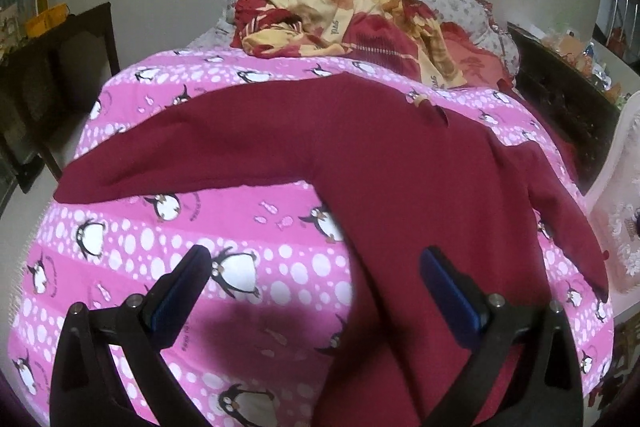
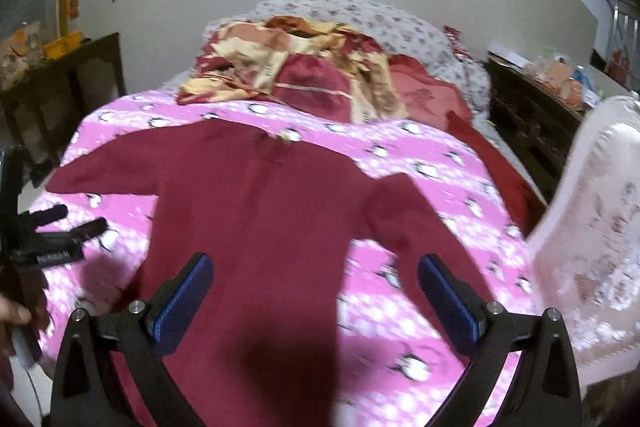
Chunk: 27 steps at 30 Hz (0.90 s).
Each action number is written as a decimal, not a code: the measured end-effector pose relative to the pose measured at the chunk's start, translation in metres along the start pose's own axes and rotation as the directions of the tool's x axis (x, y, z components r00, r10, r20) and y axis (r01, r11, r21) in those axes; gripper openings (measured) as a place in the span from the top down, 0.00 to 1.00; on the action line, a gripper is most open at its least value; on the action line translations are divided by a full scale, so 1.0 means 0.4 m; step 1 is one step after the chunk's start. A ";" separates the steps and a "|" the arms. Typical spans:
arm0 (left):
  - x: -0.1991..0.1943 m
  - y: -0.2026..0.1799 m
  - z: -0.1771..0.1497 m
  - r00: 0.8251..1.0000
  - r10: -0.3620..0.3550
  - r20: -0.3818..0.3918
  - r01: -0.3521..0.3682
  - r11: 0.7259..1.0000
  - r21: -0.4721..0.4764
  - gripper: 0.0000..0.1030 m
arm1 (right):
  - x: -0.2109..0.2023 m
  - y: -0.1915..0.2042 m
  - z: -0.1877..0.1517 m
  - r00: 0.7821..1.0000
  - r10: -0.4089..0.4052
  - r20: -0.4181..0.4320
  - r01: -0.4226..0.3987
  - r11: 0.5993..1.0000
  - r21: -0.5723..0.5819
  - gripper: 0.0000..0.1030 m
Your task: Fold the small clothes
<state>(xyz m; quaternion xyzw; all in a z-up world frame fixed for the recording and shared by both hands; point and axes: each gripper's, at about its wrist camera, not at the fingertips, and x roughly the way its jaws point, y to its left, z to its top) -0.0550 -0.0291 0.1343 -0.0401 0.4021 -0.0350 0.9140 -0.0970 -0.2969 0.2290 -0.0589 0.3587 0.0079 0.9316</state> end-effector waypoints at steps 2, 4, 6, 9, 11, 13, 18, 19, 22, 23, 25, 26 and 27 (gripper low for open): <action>0.002 0.010 0.007 1.000 0.015 0.005 -0.015 1.000 -0.002 0.00 | 0.036 0.029 0.008 1.000 0.018 -0.010 -0.018 1.000 0.014 0.00; 0.009 0.021 0.011 1.000 0.028 0.000 -0.028 1.000 -0.005 0.00 | 0.073 0.055 0.017 0.999 0.032 -0.024 -0.031 0.999 0.031 0.00; 0.018 0.030 0.015 0.999 0.039 0.001 -0.039 0.999 -0.004 0.00 | 0.107 0.080 0.019 0.998 0.052 -0.043 -0.050 0.998 0.047 0.00; 0.032 0.036 0.021 0.999 0.050 -0.009 -0.050 0.999 0.001 0.00 | 0.146 0.116 0.021 0.997 0.056 -0.059 -0.054 0.998 0.038 0.00; 0.042 0.039 0.025 0.998 0.058 -0.012 -0.058 0.998 0.006 0.00 | 0.160 0.130 0.020 0.997 0.052 -0.063 -0.050 0.998 0.030 0.00; 0.050 0.043 0.024 0.998 0.066 -0.012 -0.066 0.998 0.008 0.00 | 0.174 0.138 0.020 0.996 0.059 -0.066 -0.056 0.998 0.037 0.00; 0.068 0.058 0.028 0.997 0.077 -0.020 -0.077 0.997 -0.008 0.00 | 0.203 0.146 0.019 0.994 0.075 -0.075 -0.071 0.996 0.054 0.00; 0.072 0.060 0.027 0.997 0.076 -0.021 -0.076 0.997 -0.010 0.00 | 0.208 0.149 0.017 0.995 0.072 -0.075 -0.068 0.996 0.052 0.00; 0.079 0.063 0.024 0.996 0.082 -0.018 -0.082 0.997 -0.008 0.00 | 0.218 0.154 0.016 0.995 0.061 -0.080 -0.058 0.998 0.040 0.00; 0.081 0.063 0.023 0.996 0.084 -0.018 -0.084 0.996 -0.007 0.00 | 0.224 0.157 0.014 0.995 0.061 -0.084 -0.058 0.998 0.039 0.00; 0.087 0.066 0.019 0.996 0.089 -0.020 -0.089 0.996 -0.006 0.00 | 0.233 0.157 0.012 0.994 0.067 -0.090 -0.063 0.997 0.044 0.00; 0.090 0.068 0.019 0.996 0.091 -0.021 -0.091 0.996 -0.008 0.00 | 0.238 0.158 0.010 0.993 0.070 -0.093 -0.066 0.997 0.050 0.00; 0.093 0.072 0.017 0.995 0.096 -0.022 -0.096 0.995 -0.011 0.00 | 0.241 0.158 0.010 0.993 0.072 -0.095 -0.068 0.996 0.053 0.00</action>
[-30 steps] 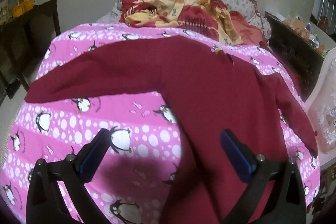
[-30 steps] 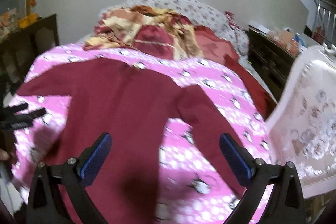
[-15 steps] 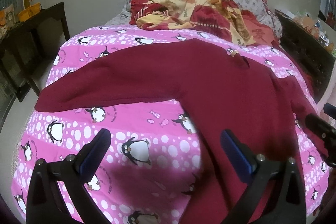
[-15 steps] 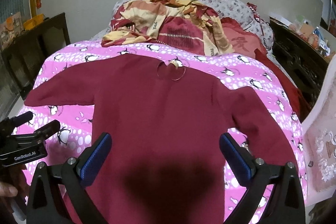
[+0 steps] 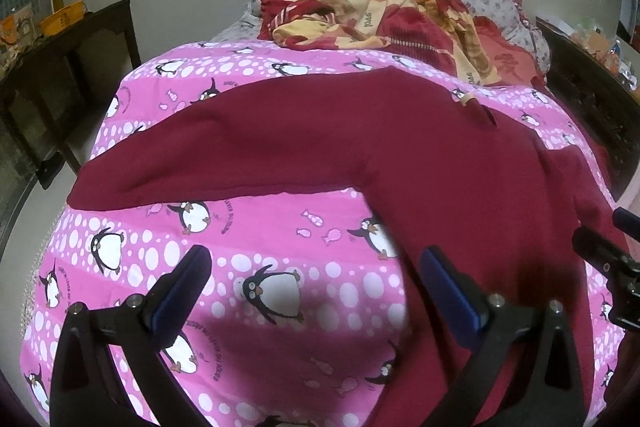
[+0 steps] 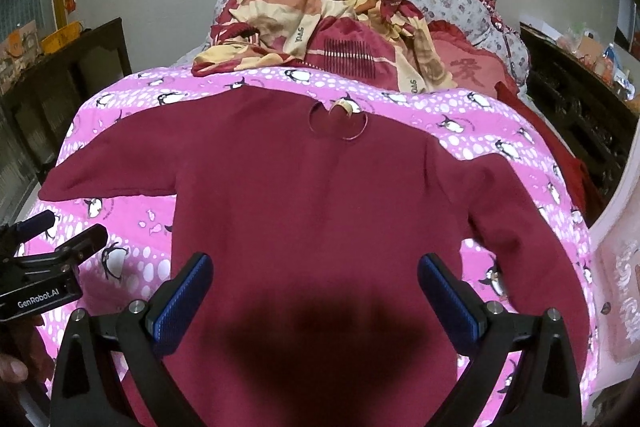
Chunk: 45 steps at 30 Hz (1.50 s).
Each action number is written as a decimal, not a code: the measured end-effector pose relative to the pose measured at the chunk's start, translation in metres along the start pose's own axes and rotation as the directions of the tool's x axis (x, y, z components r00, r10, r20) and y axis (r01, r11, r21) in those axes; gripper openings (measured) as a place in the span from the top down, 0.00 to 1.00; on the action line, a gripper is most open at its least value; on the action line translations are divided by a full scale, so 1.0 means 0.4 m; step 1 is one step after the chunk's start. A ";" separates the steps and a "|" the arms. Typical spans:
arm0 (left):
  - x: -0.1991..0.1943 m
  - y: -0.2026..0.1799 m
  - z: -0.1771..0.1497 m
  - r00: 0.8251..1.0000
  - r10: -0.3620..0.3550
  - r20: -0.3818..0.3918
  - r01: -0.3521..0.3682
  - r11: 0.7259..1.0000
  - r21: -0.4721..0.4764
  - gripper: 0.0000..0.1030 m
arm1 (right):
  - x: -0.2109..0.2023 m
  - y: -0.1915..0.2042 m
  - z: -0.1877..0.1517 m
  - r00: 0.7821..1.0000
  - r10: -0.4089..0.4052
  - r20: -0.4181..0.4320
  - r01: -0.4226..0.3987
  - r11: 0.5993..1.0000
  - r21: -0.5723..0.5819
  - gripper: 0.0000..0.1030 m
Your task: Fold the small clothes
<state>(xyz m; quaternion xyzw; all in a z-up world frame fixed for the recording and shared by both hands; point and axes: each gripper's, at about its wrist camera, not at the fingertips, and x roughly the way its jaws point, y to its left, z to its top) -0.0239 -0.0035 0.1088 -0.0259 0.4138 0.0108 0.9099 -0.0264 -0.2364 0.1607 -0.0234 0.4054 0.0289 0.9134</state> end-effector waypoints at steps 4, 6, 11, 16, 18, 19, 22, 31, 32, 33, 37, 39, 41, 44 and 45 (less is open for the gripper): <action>0.013 0.013 -0.003 1.000 0.021 -0.011 -0.021 1.000 -0.008 0.00 | 0.017 0.002 -0.001 1.000 0.019 -0.007 -0.019 1.000 0.013 0.00; 0.018 0.021 -0.003 0.999 0.033 -0.007 -0.034 0.999 -0.011 0.00 | 0.027 0.005 -0.001 1.000 0.018 -0.011 -0.018 1.000 0.015 0.00; 0.027 0.035 -0.005 0.999 0.030 -0.014 -0.031 0.999 -0.021 0.00 | 0.042 0.012 -0.001 1.000 0.013 -0.010 -0.013 1.000 0.018 0.00; 0.030 0.033 -0.003 1.000 0.028 -0.010 -0.028 1.000 -0.014 0.00 | 0.051 0.006 -0.004 1.000 0.012 -0.015 -0.011 0.999 0.031 0.00; 0.032 0.035 0.000 1.000 0.024 -0.009 -0.024 0.999 -0.022 0.00 | 0.053 0.002 -0.004 1.000 0.009 -0.018 -0.008 0.999 0.031 0.00; 0.032 0.035 0.001 1.000 0.022 -0.007 -0.022 0.999 -0.025 0.00 | 0.053 0.001 -0.005 1.000 0.007 -0.017 -0.007 1.000 0.029 0.00; 0.026 0.029 0.001 1.000 0.029 0.003 -0.029 0.999 -0.024 0.00 | 0.048 -0.003 -0.006 1.000 -0.009 -0.007 0.009 1.000 0.023 0.00; -0.001 -0.010 0.004 1.000 -0.010 0.024 0.010 1.000 -0.015 0.00 | 0.033 -0.033 -0.015 1.000 -0.030 -0.001 0.030 0.998 0.053 0.00; -0.005 -0.014 0.005 0.999 -0.020 0.026 0.021 1.000 -0.017 0.00 | 0.031 -0.038 -0.016 0.999 -0.035 -0.001 0.035 0.998 0.055 0.00; -0.005 -0.017 0.007 0.999 -0.024 0.026 0.024 1.000 -0.018 0.00 | 0.029 -0.041 -0.018 0.999 -0.035 -0.001 0.035 0.998 0.057 0.00; -0.009 -0.021 0.008 0.999 -0.028 0.026 0.029 0.999 -0.027 0.00 | 0.020 -0.057 -0.023 0.999 -0.042 0.007 0.041 0.997 0.072 0.00; -0.008 -0.020 0.007 0.999 -0.027 0.023 0.028 0.999 -0.032 0.00 | 0.019 -0.066 -0.024 0.999 -0.043 0.007 0.043 0.996 0.082 0.00; -0.006 -0.021 0.006 1.000 -0.016 0.021 0.017 0.999 -0.029 0.00 | 0.020 -0.072 -0.025 0.999 -0.041 0.002 0.041 0.995 0.090 0.00; -0.007 -0.022 0.003 1.000 -0.008 0.022 0.008 1.000 -0.028 0.00 | 0.023 -0.075 -0.027 0.999 -0.045 0.001 0.045 0.995 0.095 0.00; -0.007 -0.020 0.003 1.000 -0.007 0.022 0.008 1.000 -0.028 0.00 | 0.023 -0.074 -0.027 0.999 -0.045 0.001 0.044 0.995 0.093 0.00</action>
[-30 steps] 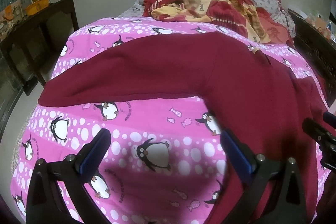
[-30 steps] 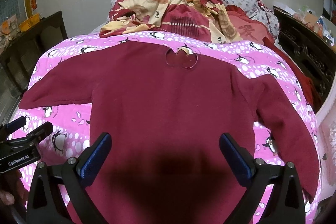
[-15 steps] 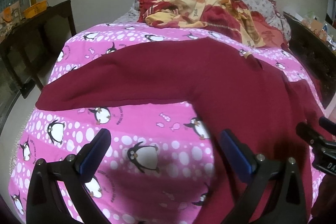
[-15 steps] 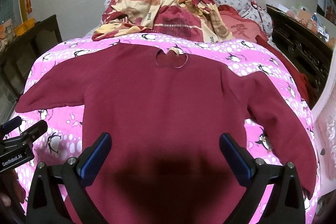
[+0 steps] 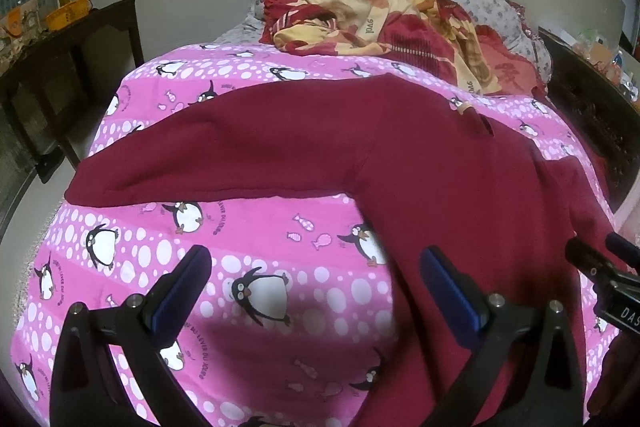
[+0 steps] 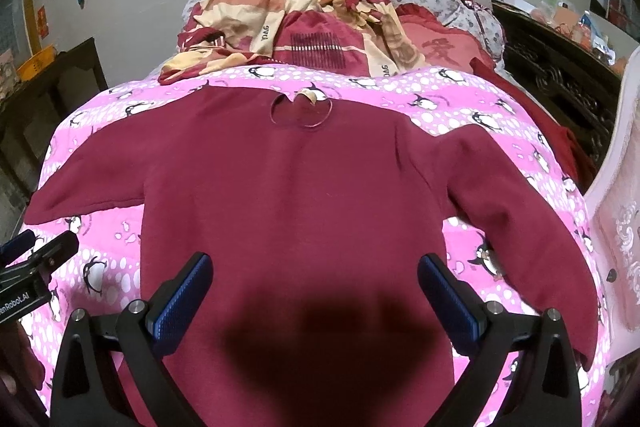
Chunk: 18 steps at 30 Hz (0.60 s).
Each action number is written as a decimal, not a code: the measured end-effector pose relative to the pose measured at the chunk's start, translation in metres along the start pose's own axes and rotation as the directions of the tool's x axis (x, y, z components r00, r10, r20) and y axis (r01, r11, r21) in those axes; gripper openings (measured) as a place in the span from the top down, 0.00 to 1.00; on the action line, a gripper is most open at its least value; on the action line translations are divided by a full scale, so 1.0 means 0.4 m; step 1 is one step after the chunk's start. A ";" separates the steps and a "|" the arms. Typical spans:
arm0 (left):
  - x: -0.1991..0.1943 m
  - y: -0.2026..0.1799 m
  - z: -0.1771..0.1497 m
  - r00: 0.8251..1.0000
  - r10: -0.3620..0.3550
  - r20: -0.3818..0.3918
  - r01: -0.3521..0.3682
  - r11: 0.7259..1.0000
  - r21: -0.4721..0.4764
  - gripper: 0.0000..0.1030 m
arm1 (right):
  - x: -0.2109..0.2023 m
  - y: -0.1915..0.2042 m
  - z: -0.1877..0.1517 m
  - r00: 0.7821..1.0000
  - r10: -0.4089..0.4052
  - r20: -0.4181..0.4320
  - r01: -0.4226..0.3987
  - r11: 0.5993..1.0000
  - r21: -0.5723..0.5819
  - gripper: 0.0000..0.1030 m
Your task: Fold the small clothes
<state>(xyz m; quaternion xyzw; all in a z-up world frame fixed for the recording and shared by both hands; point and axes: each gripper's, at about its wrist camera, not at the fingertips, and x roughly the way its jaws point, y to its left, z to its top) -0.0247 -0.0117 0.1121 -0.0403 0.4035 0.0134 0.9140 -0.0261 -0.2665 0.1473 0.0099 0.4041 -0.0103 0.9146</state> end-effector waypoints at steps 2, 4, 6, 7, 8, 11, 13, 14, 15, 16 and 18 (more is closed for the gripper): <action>0.000 0.000 -0.001 1.000 0.000 0.000 0.000 1.000 0.001 0.00 | 0.001 -0.001 -0.001 1.000 -0.004 0.000 0.004 1.000 -0.006 0.00; 0.000 0.001 -0.001 1.000 -0.002 -0.001 0.002 1.000 0.002 0.00 | 0.005 0.005 -0.002 1.000 -0.007 -0.005 0.007 1.000 -0.014 0.00; 0.001 0.001 -0.002 1.000 -0.005 -0.004 0.005 1.000 -0.001 0.00 | 0.008 0.007 -0.004 1.000 -0.007 -0.009 0.007 1.000 -0.020 0.00; 0.004 0.003 -0.002 1.000 -0.008 -0.008 0.008 1.000 -0.004 0.00 | 0.009 0.009 -0.005 1.000 -0.008 -0.009 0.008 1.000 -0.024 0.00; 0.005 0.006 -0.003 1.000 -0.009 -0.011 0.009 1.000 -0.007 0.00 | 0.010 0.012 -0.004 1.000 -0.009 -0.011 0.008 1.000 -0.026 0.00; 0.010 0.013 -0.007 1.000 -0.007 -0.021 0.007 1.000 -0.016 0.00 | 0.014 0.016 -0.006 1.000 0.003 -0.016 -0.004 1.000 -0.023 0.00; 0.014 0.014 -0.009 1.000 -0.001 -0.025 0.000 1.000 -0.014 0.00 | 0.017 0.020 -0.006 1.000 0.007 -0.020 -0.007 1.000 -0.020 0.00; 0.015 0.015 -0.010 1.000 0.002 -0.026 -0.002 1.000 -0.011 0.00 | 0.019 0.022 -0.006 1.000 0.007 -0.023 -0.008 1.000 -0.020 0.00; 0.016 0.016 -0.010 1.000 0.006 -0.026 -0.006 1.000 -0.007 0.00 | 0.021 0.023 -0.005 1.000 0.008 -0.026 -0.009 1.000 -0.023 0.00; 0.017 0.016 -0.011 1.000 0.010 -0.027 -0.010 1.000 -0.004 0.00 | 0.024 0.025 -0.006 1.000 0.010 -0.030 -0.011 1.000 -0.026 0.00; 0.019 0.017 -0.012 0.999 0.014 -0.029 -0.014 1.000 0.001 0.00 | 0.028 0.030 -0.006 0.999 0.007 -0.036 -0.009 0.999 -0.035 0.00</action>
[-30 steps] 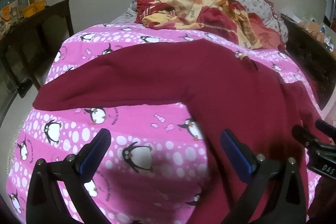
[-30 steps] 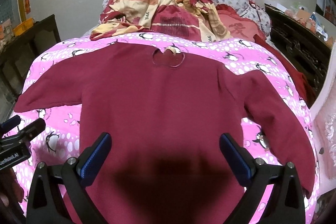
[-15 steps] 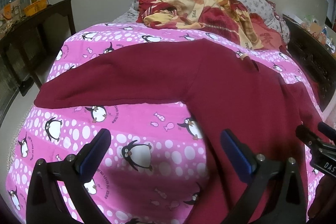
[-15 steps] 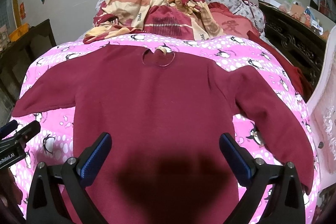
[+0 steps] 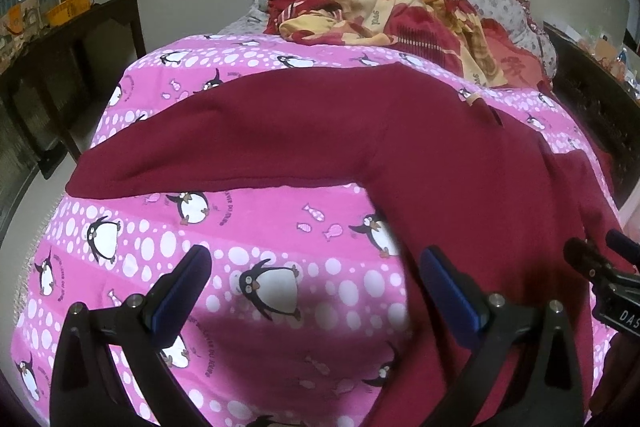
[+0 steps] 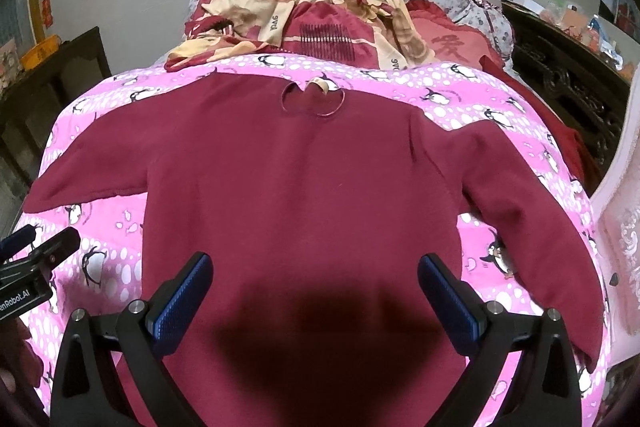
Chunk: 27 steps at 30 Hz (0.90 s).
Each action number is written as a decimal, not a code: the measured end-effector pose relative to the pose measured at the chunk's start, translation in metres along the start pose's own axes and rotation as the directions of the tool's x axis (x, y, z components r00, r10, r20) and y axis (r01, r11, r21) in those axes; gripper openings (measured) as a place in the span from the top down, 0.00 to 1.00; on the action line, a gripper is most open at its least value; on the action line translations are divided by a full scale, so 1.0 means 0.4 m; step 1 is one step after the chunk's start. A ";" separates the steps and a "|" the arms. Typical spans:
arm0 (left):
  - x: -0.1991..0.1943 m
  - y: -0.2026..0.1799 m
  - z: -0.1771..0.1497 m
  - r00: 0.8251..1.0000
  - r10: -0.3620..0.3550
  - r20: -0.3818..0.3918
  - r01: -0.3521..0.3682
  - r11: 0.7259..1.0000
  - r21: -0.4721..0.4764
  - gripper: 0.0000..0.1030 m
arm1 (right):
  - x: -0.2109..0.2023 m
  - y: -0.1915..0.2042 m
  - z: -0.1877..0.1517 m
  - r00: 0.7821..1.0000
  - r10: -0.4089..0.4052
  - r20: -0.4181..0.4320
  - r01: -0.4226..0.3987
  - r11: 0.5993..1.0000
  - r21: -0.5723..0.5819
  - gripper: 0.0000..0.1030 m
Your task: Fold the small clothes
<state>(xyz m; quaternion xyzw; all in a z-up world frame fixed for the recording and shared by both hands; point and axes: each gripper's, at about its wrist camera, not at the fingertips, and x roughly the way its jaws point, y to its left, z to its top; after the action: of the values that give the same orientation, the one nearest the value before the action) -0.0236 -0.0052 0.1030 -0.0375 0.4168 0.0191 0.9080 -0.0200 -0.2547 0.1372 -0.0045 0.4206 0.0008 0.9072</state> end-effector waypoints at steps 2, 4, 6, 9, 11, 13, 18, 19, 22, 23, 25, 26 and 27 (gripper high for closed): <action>0.002 0.003 -0.001 1.000 0.001 -0.002 -0.001 1.000 -0.002 0.00 | 0.002 0.003 -0.002 1.000 -0.006 -0.002 0.006 1.000 -0.006 0.00; 0.005 0.006 -0.002 1.000 0.000 -0.005 -0.001 1.000 -0.006 0.00 | 0.004 0.004 -0.003 1.000 -0.002 -0.006 0.002 1.000 -0.005 0.00; 0.008 0.010 -0.003 1.000 0.002 -0.009 -0.002 1.000 -0.011 0.00 | 0.005 0.005 -0.005 1.000 0.002 -0.008 -0.002 1.000 0.001 0.00; 0.009 0.015 -0.004 1.000 0.001 -0.009 -0.001 1.000 -0.014 0.00 | 0.006 0.007 -0.004 1.000 -0.004 -0.009 0.004 1.000 0.001 0.00; 0.009 0.016 -0.004 1.000 0.001 -0.009 -0.001 1.000 -0.011 0.00 | 0.008 0.008 -0.003 1.000 -0.007 -0.010 0.007 1.000 0.001 0.00; 0.009 0.017 -0.004 1.000 0.004 -0.004 -0.004 1.000 -0.007 0.00 | 0.008 0.008 -0.003 1.000 -0.005 -0.009 0.005 1.000 0.006 0.00; 0.010 0.017 -0.006 1.000 0.008 0.004 -0.008 1.000 0.001 0.00 | 0.013 0.010 -0.006 1.000 0.002 -0.020 -0.002 1.000 0.009 0.00; 0.010 0.016 -0.006 1.000 0.008 0.002 -0.008 1.000 0.002 0.00 | 0.014 0.011 -0.007 1.000 0.002 -0.022 -0.002 1.000 0.007 0.00; 0.010 0.018 -0.006 1.000 0.009 -0.001 -0.009 1.000 -0.003 0.00 | 0.017 0.014 -0.009 1.000 0.007 -0.025 -0.007 1.000 0.005 0.00; 0.011 0.020 -0.006 1.000 0.011 -0.001 -0.011 1.000 -0.005 0.00 | 0.017 0.015 -0.009 1.000 0.011 -0.027 -0.011 1.000 0.006 0.00; 0.011 0.019 -0.003 1.000 0.011 -0.003 -0.011 1.000 -0.006 0.00 | 0.020 0.017 -0.008 0.999 0.015 -0.029 -0.014 1.000 0.007 0.00; 0.012 0.019 -0.003 1.000 0.012 -0.003 -0.012 1.000 -0.006 0.00 | 0.020 0.019 -0.008 0.999 0.015 -0.029 -0.015 1.000 0.007 0.00; 0.013 0.020 -0.003 1.000 0.012 -0.004 -0.012 1.000 -0.006 0.00 | 0.021 0.019 -0.008 0.999 0.014 -0.028 -0.014 1.000 0.007 0.00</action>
<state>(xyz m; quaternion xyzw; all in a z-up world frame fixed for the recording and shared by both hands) -0.0217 0.0027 0.0980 -0.0376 0.4189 0.0257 0.9069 -0.0171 -0.2471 0.1289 0.0014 0.4335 0.0058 0.9011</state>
